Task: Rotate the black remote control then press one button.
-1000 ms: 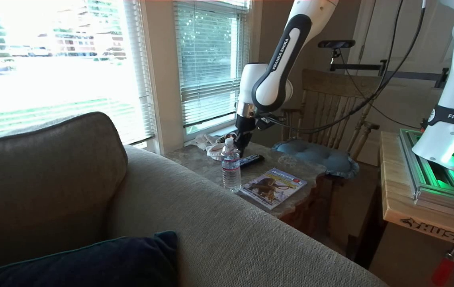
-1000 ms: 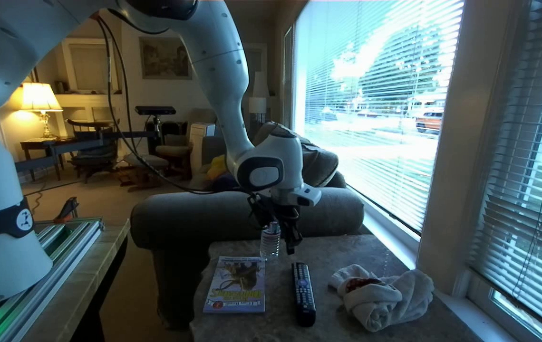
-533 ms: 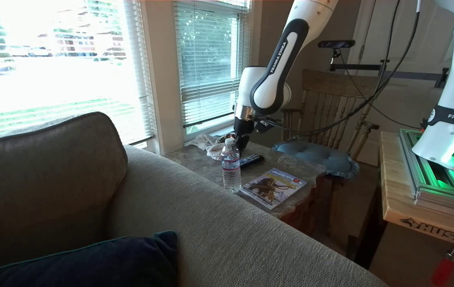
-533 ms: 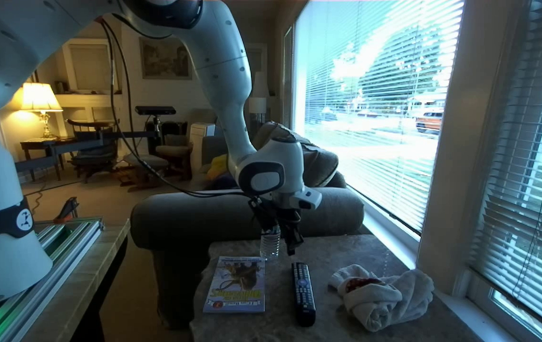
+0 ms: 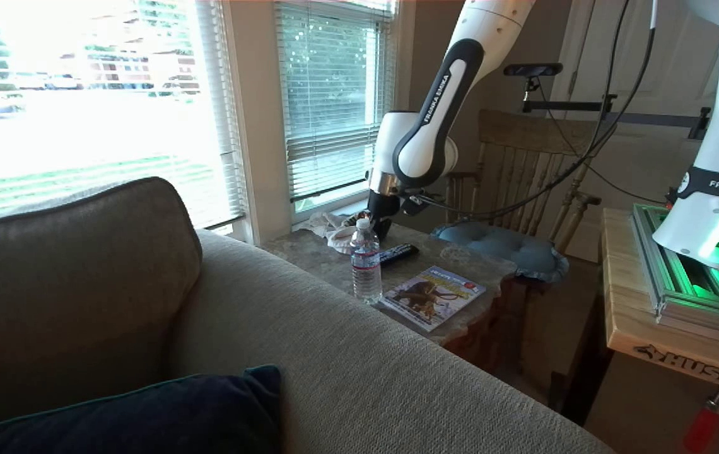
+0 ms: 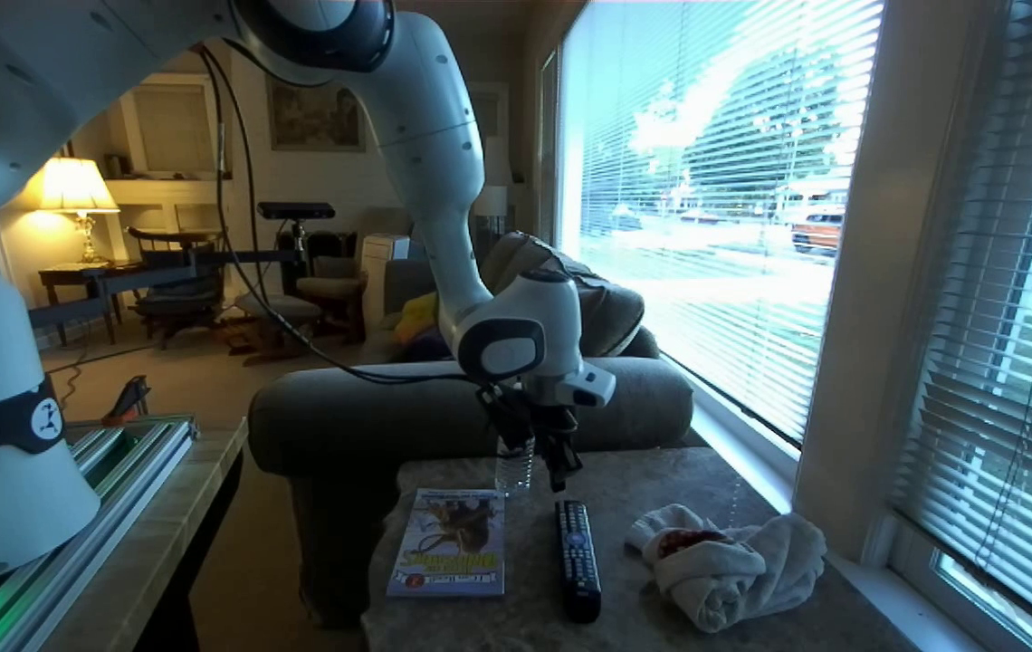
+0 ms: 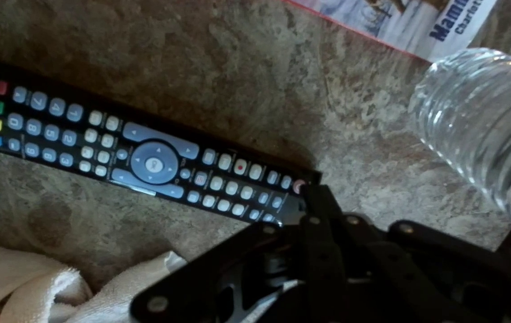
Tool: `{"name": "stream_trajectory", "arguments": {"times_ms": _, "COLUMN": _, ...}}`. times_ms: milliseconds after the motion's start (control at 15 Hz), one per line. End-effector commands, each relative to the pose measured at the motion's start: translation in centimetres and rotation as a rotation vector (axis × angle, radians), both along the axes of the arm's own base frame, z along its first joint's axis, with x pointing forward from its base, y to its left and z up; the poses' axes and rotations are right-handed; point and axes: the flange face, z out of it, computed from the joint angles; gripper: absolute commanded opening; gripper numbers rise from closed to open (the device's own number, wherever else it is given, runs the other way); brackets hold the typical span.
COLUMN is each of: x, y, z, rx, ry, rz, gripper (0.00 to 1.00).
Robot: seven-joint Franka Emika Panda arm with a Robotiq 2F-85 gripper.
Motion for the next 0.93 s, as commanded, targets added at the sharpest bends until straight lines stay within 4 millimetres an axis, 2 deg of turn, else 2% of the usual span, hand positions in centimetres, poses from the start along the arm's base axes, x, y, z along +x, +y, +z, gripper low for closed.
{"name": "stream_trajectory", "arguments": {"times_ms": 0, "x": 0.6, "y": 0.3, "z": -1.0, "rx": 0.0, "ry": -0.014, "rz": 0.03, "gripper": 0.0}}
{"name": "stream_trajectory", "arguments": {"times_ms": 867, "x": 1.1, "y": 0.6, "z": -2.5, "rx": 0.015, "ry": -0.014, "rz": 0.044, "gripper": 0.0}}
